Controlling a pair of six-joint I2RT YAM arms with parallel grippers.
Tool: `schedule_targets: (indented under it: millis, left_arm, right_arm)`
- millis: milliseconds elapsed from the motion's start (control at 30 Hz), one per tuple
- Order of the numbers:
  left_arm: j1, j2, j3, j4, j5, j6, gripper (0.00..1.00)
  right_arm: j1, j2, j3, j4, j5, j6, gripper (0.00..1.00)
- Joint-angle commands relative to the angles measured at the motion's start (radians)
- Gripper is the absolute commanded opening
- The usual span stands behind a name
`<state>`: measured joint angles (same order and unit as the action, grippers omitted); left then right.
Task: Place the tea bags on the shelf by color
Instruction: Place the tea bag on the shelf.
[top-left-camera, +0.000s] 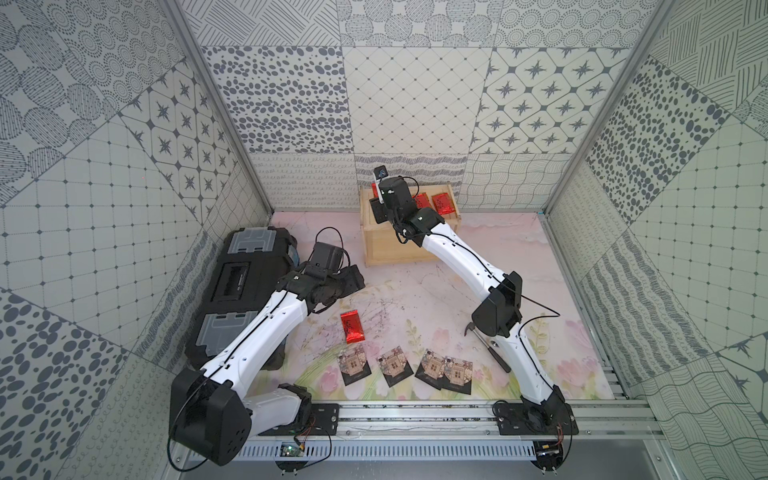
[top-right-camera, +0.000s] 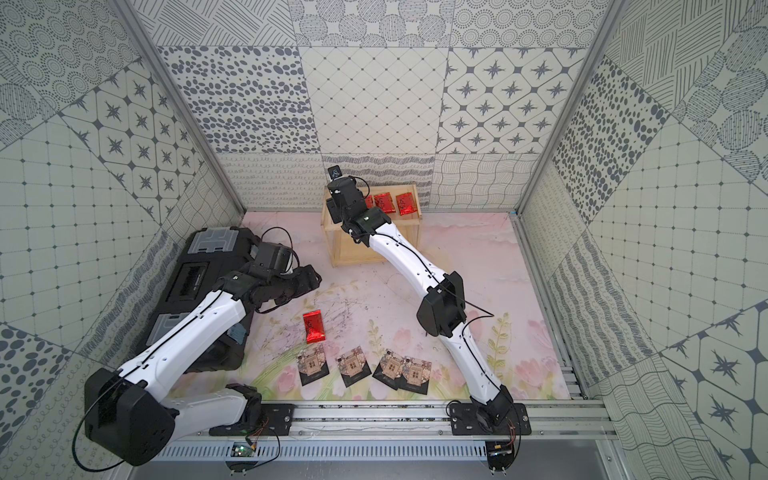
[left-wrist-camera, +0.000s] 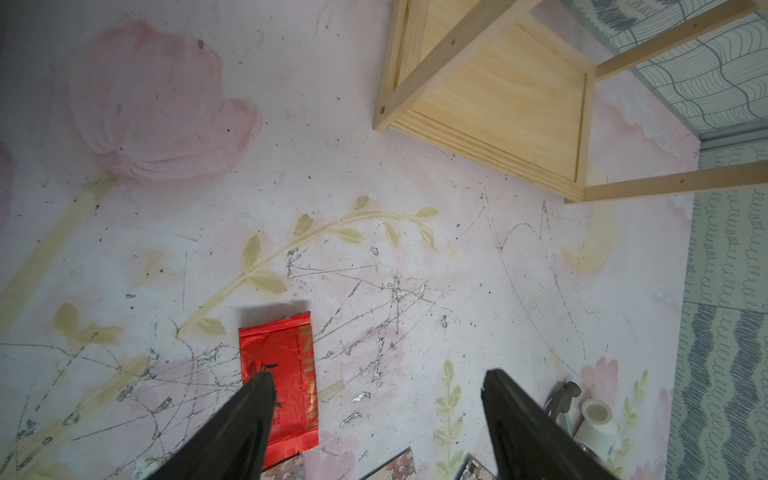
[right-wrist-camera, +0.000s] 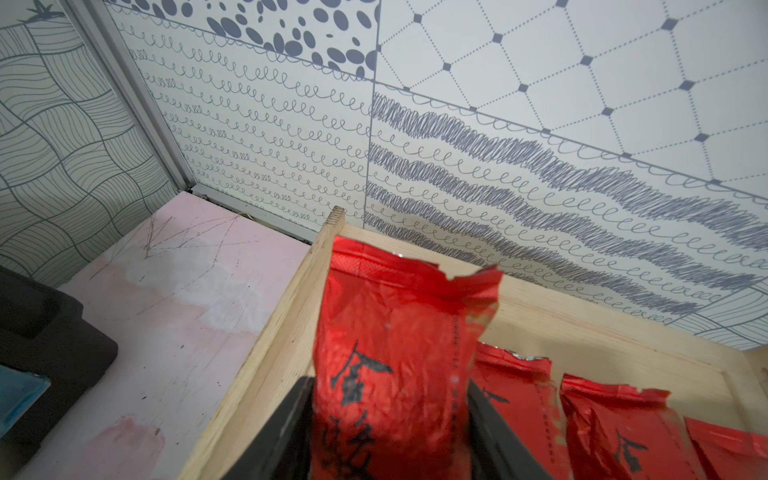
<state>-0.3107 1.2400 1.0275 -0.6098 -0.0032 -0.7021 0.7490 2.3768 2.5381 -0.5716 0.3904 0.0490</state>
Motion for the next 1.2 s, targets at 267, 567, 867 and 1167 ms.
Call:
schedule_targets:
  millis: [267,567,867,1167]
  left_arm:
    - [0.021,0.000,0.000,0.009,0.023,0.019,0.83]
    - [0.022,-0.002,-0.001,0.005,0.022,0.021,0.83]
    - [0.023,-0.003,0.001,0.006,0.024,0.021,0.83]
    - [0.025,-0.014,-0.016,-0.017,-0.027,0.011,0.82]
  right_arm:
    - [-0.013,0.060,0.053,0.018,-0.001,0.026,0.56]
    - [-0.017,0.081,0.059,0.017,0.008,0.037,0.59]
    - [-0.016,0.052,0.067,0.013,-0.016,0.044,0.64]
    - [0.012,-0.047,0.079,-0.044,-0.068,0.056,0.72]
